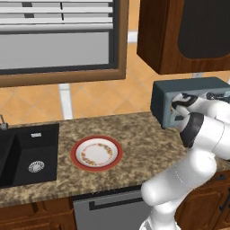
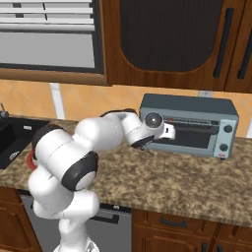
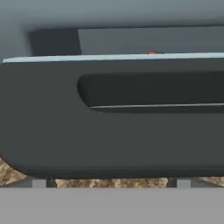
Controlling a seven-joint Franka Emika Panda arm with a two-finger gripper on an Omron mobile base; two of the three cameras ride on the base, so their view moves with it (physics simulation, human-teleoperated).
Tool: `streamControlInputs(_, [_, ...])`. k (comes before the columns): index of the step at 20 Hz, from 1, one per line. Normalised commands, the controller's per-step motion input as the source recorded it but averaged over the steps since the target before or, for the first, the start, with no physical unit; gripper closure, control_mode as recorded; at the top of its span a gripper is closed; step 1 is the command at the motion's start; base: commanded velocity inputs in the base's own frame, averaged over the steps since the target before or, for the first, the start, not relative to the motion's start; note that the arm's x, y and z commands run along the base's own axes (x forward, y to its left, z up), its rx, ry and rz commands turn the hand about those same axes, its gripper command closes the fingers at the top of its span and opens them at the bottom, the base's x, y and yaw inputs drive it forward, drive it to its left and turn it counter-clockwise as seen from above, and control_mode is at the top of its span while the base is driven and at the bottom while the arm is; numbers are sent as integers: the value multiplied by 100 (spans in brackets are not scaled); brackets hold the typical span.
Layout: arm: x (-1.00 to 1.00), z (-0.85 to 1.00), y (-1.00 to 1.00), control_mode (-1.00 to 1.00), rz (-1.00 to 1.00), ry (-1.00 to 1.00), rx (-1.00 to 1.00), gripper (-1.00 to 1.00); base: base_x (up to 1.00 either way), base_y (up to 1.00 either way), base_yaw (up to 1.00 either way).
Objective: Pick up the kebab skewer and baguette bread, and place them inside the toaster oven. Close the toaster oven door and start by setting the timer.
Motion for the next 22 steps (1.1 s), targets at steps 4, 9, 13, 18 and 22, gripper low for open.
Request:
streamControlInputs(4, [48,0,-12,-100,0,9,0,-100,0,0,0])
streamControlInputs(9, [52,0,-6,-100,0,6,0,-100,0,0,0])
streamControlInputs(13, [61,0,0,-100,0,5,0,-100,0,0,0])
streamControlInputs(18, [31,1,-8,-100,0,4,0,-100,0,0,0])
streamControlInputs(22, [-23,31,-17,-100,1,4,0,-100,0,0,0])
